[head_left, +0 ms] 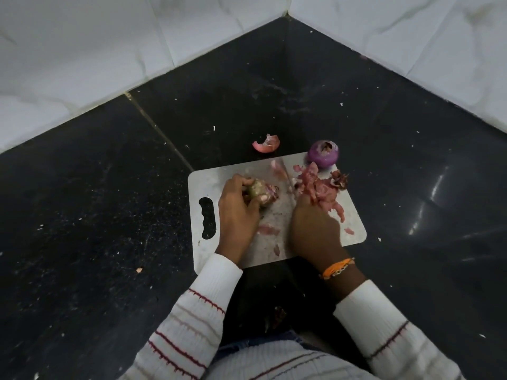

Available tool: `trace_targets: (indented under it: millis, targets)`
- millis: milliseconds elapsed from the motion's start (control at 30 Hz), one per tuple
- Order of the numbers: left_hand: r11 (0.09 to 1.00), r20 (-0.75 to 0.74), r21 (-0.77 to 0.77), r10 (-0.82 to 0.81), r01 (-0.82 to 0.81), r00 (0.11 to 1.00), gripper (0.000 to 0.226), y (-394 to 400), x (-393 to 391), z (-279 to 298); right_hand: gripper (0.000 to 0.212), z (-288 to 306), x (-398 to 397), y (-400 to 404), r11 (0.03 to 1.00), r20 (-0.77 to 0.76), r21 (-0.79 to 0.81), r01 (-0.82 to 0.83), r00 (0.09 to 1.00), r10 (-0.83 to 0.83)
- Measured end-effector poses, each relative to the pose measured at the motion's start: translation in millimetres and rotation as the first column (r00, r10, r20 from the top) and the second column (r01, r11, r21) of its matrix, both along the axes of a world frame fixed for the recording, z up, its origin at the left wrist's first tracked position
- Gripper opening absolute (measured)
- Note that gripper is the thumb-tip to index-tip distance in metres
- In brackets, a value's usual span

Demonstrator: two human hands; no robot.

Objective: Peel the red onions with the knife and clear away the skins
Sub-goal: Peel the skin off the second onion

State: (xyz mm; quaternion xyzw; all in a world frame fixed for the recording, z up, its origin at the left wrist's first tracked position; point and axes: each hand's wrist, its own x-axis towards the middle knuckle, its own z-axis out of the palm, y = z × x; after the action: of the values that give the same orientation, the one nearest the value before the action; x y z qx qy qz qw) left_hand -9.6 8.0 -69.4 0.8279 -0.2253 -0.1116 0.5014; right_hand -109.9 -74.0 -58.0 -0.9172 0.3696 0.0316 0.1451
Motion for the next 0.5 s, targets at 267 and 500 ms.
trace_targets:
  millis: [267, 500]
  targets:
    - [0.994, -0.055, 0.091, -0.057, 0.062, 0.997, 0.047, -0.5, -3.7, 5.6, 0.027, 8.7, -11.0, 1.5, 0.975, 0.220, 0.219, -0.026, 0.975, -0.023]
    - [0.987, -0.053, 0.160, 0.008, 0.001, 0.999, 0.055, 7.0, -1.8, 19.8, 0.016, 9.7, -6.8, -1.5, 0.929, 0.445, 0.370, -0.015, 0.881, -0.163]
